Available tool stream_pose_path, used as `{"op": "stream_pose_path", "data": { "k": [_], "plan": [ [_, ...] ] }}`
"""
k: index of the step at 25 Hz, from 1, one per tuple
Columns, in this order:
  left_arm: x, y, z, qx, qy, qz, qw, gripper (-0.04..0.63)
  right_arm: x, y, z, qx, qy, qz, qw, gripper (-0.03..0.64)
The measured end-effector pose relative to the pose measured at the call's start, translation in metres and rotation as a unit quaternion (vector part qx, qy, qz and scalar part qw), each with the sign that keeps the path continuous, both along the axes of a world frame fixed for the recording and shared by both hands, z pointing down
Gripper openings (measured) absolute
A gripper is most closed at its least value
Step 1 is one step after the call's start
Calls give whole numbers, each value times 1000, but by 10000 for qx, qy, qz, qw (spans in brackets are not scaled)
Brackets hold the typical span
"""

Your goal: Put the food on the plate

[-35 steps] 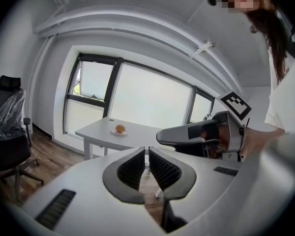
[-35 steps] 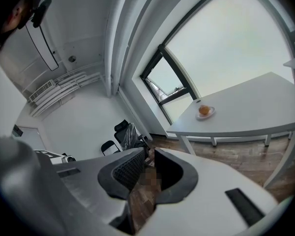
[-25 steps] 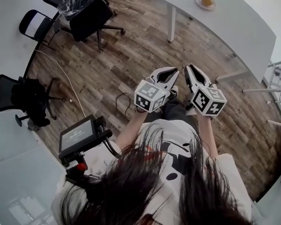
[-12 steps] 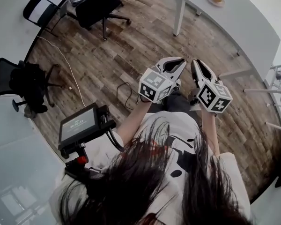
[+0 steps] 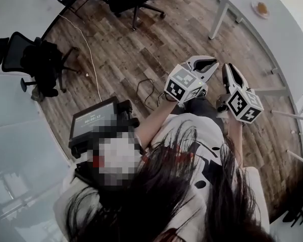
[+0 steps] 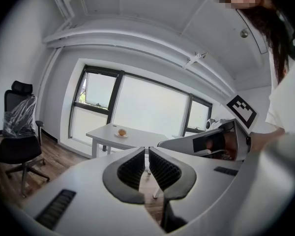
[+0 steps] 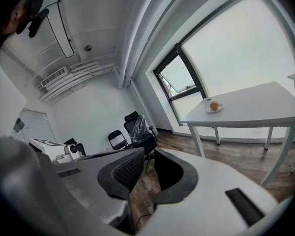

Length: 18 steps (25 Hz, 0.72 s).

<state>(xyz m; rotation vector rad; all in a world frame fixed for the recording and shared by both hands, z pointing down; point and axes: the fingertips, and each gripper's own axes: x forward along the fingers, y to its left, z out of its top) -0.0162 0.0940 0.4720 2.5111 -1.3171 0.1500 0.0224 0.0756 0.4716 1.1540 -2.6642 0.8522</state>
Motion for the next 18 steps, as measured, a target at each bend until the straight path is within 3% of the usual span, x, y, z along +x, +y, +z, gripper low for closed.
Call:
{"op": "stream_pose_path", "data": {
  "k": [9, 18],
  "plan": [
    [-16, 47, -18, 139, -35, -15, 9999, 15, -17, 49, -16, 116, 41, -75, 9999, 74],
    [-26, 48, -11, 86, -27, -149, 9998, 15, -25, 47, -10, 53, 56, -190, 9998, 74]
  ]
}}
